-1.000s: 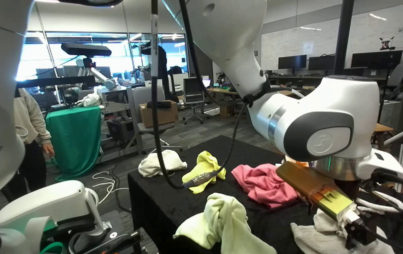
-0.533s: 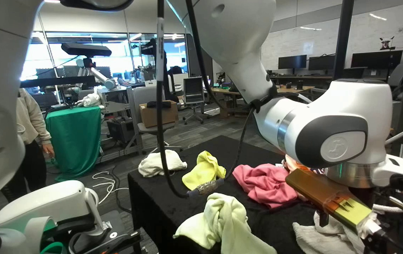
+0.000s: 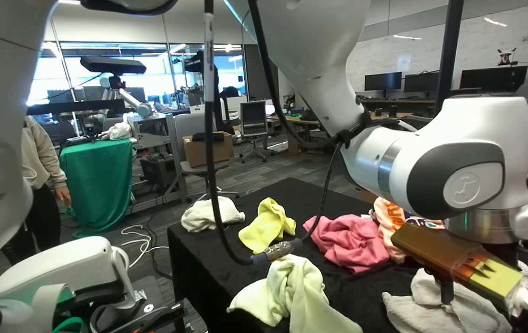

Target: Put the things on the table in a single pile

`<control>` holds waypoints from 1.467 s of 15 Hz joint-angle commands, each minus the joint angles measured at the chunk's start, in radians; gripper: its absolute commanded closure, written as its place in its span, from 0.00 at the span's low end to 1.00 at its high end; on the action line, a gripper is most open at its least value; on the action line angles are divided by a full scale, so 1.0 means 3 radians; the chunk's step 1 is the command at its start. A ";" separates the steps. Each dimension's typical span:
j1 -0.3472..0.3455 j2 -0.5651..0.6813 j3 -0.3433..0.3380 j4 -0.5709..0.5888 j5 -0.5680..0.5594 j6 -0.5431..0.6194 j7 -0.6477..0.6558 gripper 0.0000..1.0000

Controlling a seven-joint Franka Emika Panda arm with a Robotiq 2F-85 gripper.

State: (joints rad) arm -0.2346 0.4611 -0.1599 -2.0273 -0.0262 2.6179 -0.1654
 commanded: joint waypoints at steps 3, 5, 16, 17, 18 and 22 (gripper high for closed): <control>-0.0087 0.0151 0.0123 0.0194 0.0127 0.0023 -0.0055 0.00; -0.0149 0.0202 0.0198 0.0251 0.0253 0.0013 -0.0095 0.00; -0.0393 0.0362 0.0479 0.0411 0.0692 0.0010 -0.0243 0.00; -0.0391 0.0338 0.0488 0.0409 0.0699 0.0019 -0.0244 0.00; -0.0388 0.0327 0.0497 0.0421 0.0707 0.0020 -0.0241 0.00; -0.0359 0.0315 0.0535 0.0408 0.0718 0.0045 -0.0227 0.42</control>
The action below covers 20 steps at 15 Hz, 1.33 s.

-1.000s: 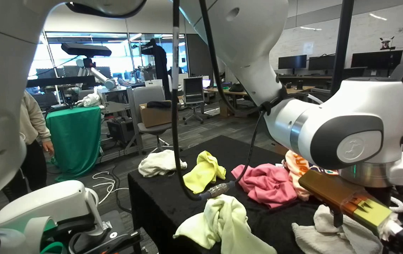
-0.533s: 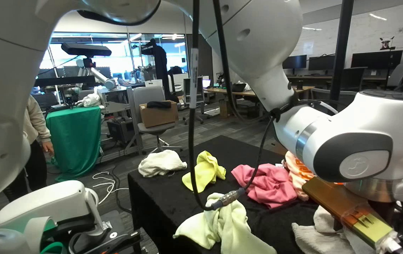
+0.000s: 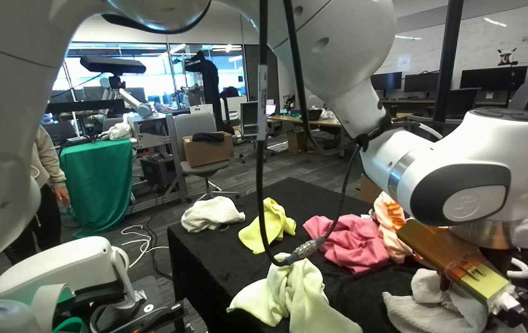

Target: Put the things on the table in a single pile

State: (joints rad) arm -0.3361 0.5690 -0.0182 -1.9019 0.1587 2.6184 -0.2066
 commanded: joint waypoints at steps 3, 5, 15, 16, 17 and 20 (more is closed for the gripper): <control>-0.0026 -0.0038 0.0096 -0.0019 0.0118 0.0036 -0.0107 0.66; -0.0038 -0.0053 0.0122 -0.0039 0.0138 0.0026 -0.0125 0.80; -0.0011 -0.0624 0.0145 -0.0318 0.0126 0.0150 -0.0341 0.95; -0.0006 -0.0716 0.0172 -0.0347 0.0139 0.0154 -0.0412 0.95; 0.0001 -0.0821 0.0189 -0.0385 0.0140 0.0145 -0.0493 0.95; 0.0086 -0.1116 0.0219 -0.0458 0.0129 0.0134 -0.0657 0.95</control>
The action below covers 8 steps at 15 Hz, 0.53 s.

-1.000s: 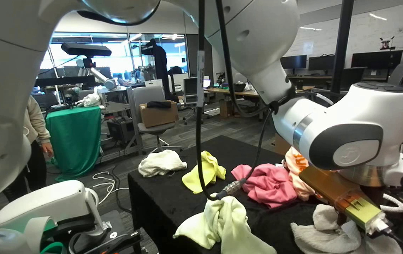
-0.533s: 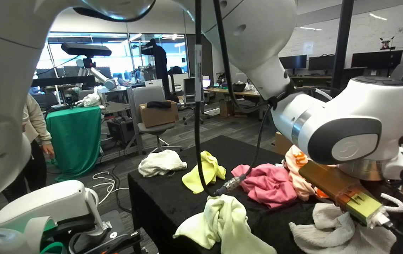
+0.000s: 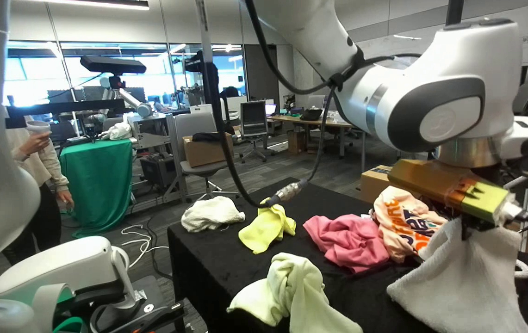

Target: Put the things on the table in a single pile

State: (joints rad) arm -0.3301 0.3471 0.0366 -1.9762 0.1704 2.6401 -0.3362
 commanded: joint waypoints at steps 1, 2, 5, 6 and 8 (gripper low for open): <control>0.0107 -0.0450 0.0047 -0.0216 0.0097 0.0061 -0.0265 0.95; 0.0137 -0.0539 0.0060 -0.0226 0.0141 0.0054 -0.0303 0.95; 0.0263 -0.0716 0.0105 -0.0187 0.0391 0.0032 -0.0374 0.96; 0.0322 -0.0742 0.0110 -0.0163 0.0488 0.0036 -0.0347 0.97; 0.0433 -0.0817 0.0107 -0.0136 0.0656 0.0016 -0.0316 0.98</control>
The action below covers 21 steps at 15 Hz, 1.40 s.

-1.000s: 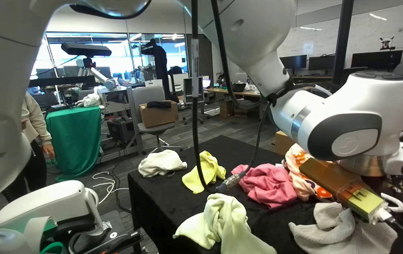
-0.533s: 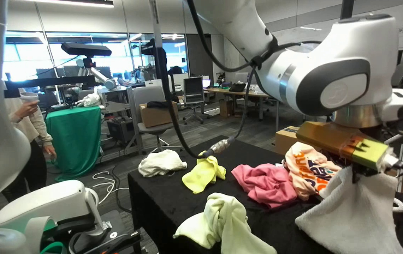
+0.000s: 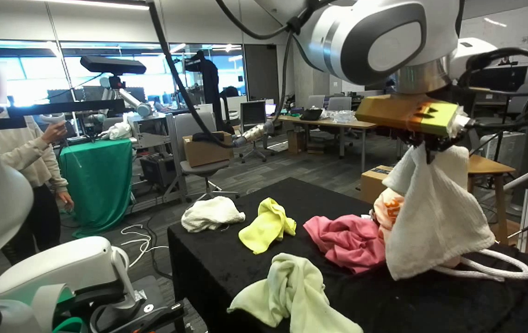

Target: Put the things on the table in a single pile

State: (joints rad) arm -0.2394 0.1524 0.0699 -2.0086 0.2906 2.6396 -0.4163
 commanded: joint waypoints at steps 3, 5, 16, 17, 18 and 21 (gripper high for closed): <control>0.0310 -0.0220 -0.0008 -0.0008 0.0370 0.0063 0.0007 0.98; 0.0422 -0.0205 -0.0022 0.0012 0.0274 0.0104 0.0110 0.98; 0.0644 0.0027 -0.0088 0.0061 -0.0507 0.0019 0.0546 0.32; 0.0644 0.0028 -0.0108 0.0059 -0.0597 -0.0037 0.0596 0.23; 0.0635 0.0024 -0.0119 0.0057 -0.0656 -0.0141 0.0596 0.16; 0.0601 -0.0002 -0.0148 0.0018 -0.0758 -0.0641 0.0489 0.00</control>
State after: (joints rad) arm -0.0620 0.1635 0.0425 -2.0070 0.0974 2.5675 -0.2613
